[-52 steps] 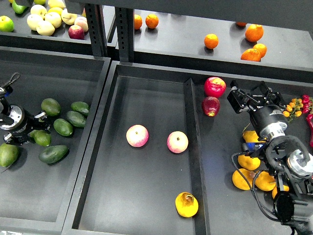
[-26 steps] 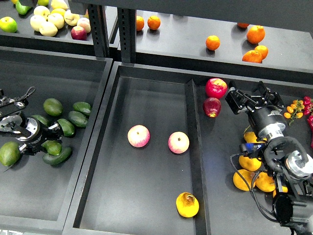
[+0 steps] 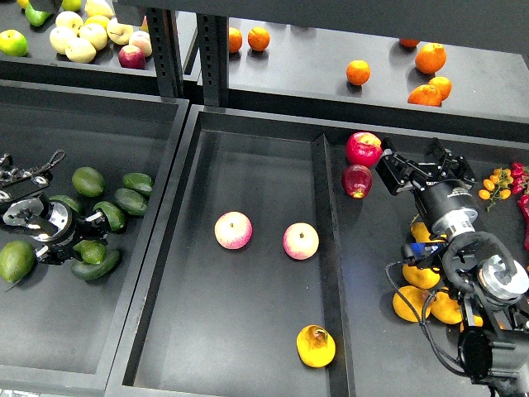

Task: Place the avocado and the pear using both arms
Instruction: 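Open the left gripper to release the avocado among the avocados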

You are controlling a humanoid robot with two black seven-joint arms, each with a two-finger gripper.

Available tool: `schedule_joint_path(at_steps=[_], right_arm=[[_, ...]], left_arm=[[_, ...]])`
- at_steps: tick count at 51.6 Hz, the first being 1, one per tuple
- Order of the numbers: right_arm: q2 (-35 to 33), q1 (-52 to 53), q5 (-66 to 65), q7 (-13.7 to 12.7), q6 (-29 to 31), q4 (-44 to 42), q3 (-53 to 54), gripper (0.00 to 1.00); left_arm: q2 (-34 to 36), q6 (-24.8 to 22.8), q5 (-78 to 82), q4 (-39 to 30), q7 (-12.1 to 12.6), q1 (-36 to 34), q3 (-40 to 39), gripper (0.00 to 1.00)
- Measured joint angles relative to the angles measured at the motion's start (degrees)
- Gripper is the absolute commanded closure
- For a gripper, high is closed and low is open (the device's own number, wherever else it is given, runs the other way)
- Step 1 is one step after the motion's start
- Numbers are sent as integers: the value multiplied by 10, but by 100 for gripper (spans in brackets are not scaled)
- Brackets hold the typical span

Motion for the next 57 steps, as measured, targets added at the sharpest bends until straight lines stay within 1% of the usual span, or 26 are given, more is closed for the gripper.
schedule_joint_path(at_steps=[2, 3, 4, 11, 19, 24, 28, 30, 39, 51, 57], right_arm=[[0, 0, 0, 0, 0, 0, 0, 0], [0, 0, 0, 0, 0, 0, 0, 0], [0, 0, 0, 0, 0, 0, 0, 0], [0, 0, 0, 0, 0, 0, -4, 0], [0, 1, 0, 0, 0, 0, -8, 0], [0, 1, 0, 0, 0, 0, -8, 0], [0, 1, 0, 0, 0, 0, -8, 0], [0, 1, 0, 0, 0, 0, -8, 0], [0, 0, 0, 0, 0, 0, -9, 0], [0, 0, 0, 0, 0, 0, -9, 0], [0, 0, 0, -1, 0, 0, -9, 0]], left_arm=[[0, 0, 0, 0, 0, 0, 0, 46], [0, 0, 0, 0, 0, 0, 0, 41], [0, 0, 0, 0, 0, 1, -1, 39], [-2, 0, 0, 0, 0, 3, -3, 32], [-3, -2, 0, -1, 2, 4, -7, 20], [-2, -2, 1, 0, 2, 1, -11, 16], [-1, -1, 0, -1, 1, 1, -19, 9], [0, -1, 0, -2, 0, 1, -23, 7], [8, 0, -1, -5, 0, 2, -31, 3], [25, 0, -1, -13, 0, -5, -41, 2], [46, 0, -5, -18, 0, -21, -74, 2]])
